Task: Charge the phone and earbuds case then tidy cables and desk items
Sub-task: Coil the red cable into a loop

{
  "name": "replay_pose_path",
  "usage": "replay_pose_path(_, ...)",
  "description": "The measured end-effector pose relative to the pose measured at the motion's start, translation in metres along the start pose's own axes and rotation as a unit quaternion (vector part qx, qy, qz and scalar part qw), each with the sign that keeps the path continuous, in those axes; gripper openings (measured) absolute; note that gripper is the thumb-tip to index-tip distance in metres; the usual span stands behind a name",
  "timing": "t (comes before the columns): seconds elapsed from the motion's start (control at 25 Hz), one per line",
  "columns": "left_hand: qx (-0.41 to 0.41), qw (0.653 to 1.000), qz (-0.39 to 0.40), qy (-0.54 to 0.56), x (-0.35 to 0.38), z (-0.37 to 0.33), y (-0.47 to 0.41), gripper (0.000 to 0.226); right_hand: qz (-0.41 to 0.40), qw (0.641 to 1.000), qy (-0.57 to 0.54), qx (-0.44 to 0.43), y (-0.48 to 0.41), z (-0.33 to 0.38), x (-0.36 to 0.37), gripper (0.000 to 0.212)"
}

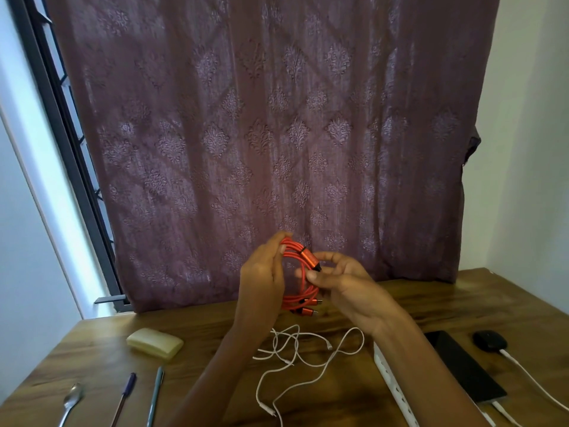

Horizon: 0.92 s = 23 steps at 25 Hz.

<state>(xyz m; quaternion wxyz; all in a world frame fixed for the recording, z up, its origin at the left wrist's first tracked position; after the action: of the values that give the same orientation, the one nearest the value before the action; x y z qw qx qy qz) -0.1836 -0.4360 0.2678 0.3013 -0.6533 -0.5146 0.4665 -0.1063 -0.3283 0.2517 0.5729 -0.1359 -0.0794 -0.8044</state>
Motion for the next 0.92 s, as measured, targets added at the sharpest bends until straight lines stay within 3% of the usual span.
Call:
replay_pose_path(0.24, 0.012, 0.999, -0.015, 0.029, 0.000, -0.011, 0.000, 0.037, 0.101, 0.986, -0.128, -0.016, 0.007, 0.002, 0.006, 0.054)
replay_pose_path(0.32, 0.004, 0.999, -0.030, 0.023, -0.001, -0.011, 0.000, 0.032, 0.062, 0.994, -0.085, -0.039, 0.006, 0.003, 0.007, 0.056)
replay_pose_path(0.4, -0.014, 0.998, -0.051, 0.022, -0.003, -0.011, 0.000, 0.029, -0.035, 0.993, 0.014, -0.108, 0.006, 0.007, 0.001, 0.049)
replay_pose_path(0.52, -0.032, 0.997, -0.070, 0.019, -0.005, -0.012, 0.002, 0.031, -0.177, 0.938, 0.188, -0.232, 0.014, 0.013, -0.005, 0.031)
replay_pose_path(0.6, -0.044, 0.996, -0.080, 0.016, -0.005, -0.013, 0.002, 0.031, -0.186, 0.906, 0.262, -0.275, 0.018, 0.013, 0.003, 0.022)
replay_pose_path(0.84, -0.057, 0.993, -0.098, 0.020, -0.007, -0.011, 0.005, 0.032, -0.119, 0.933, 0.269, -0.209, 0.024, 0.008, 0.021, 0.013)
replay_pose_path(0.92, -0.055, 0.994, -0.090, 0.025, -0.008, -0.011, 0.007, 0.032, -0.118, 0.961, 0.195, -0.159, 0.022, 0.012, 0.018, 0.020)
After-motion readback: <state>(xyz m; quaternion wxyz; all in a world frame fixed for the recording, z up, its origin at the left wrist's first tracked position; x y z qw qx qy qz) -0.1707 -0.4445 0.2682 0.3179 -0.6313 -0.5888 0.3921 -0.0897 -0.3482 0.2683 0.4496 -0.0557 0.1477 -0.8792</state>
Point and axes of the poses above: each hand's wrist, its own y-axis away from the middle knuckle, its own x-axis out of the palm, z = x × y, the point moved 4 cm from there along -y, towards the middle knuckle, and after that the axes turned 5 degrees about x, right-handed, at the moved point
